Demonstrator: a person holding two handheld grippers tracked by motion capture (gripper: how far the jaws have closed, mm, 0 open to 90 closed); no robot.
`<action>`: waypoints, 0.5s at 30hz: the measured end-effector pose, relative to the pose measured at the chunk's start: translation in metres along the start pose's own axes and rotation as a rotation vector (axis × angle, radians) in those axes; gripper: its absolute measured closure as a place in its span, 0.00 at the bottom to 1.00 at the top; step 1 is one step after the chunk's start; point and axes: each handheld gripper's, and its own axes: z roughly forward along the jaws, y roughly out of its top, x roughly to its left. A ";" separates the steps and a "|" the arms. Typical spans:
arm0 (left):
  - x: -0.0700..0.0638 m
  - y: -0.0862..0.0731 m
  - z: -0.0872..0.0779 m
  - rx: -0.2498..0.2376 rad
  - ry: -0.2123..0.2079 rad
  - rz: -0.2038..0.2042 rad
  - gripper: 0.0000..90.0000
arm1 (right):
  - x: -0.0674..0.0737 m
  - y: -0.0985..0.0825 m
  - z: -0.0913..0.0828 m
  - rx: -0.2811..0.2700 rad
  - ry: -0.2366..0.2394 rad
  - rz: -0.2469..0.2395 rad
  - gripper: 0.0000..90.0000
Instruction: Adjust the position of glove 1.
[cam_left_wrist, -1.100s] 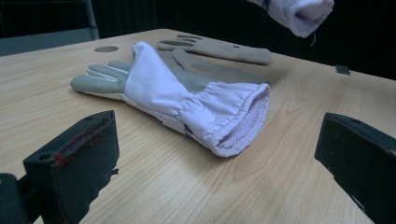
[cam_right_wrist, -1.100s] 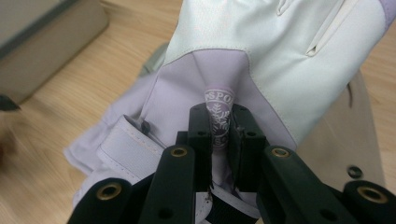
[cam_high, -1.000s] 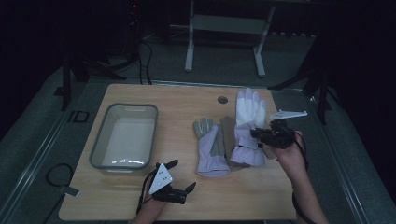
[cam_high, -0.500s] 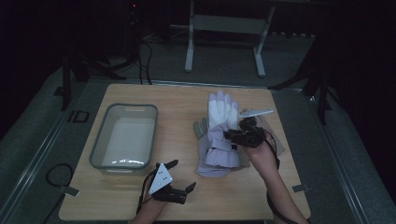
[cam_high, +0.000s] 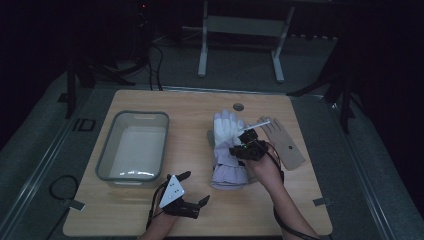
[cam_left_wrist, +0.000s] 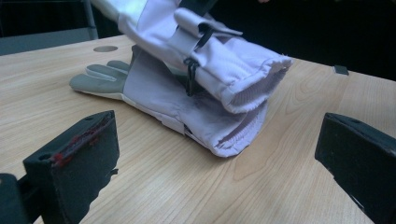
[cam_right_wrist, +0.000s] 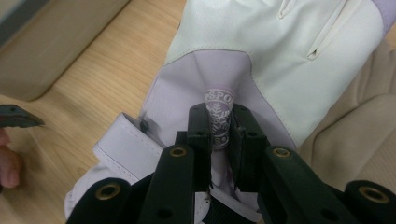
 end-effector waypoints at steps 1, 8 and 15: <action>0.000 0.000 0.000 -0.001 0.000 0.000 0.00 | -0.001 0.000 0.003 0.009 -0.005 0.005 0.89; 0.000 0.000 0.000 -0.001 -0.002 0.002 0.00 | -0.005 -0.006 0.030 0.064 -0.026 0.017 0.88; 0.000 0.000 0.000 -0.001 -0.002 0.000 0.00 | -0.006 -0.010 0.045 0.072 -0.043 0.010 0.86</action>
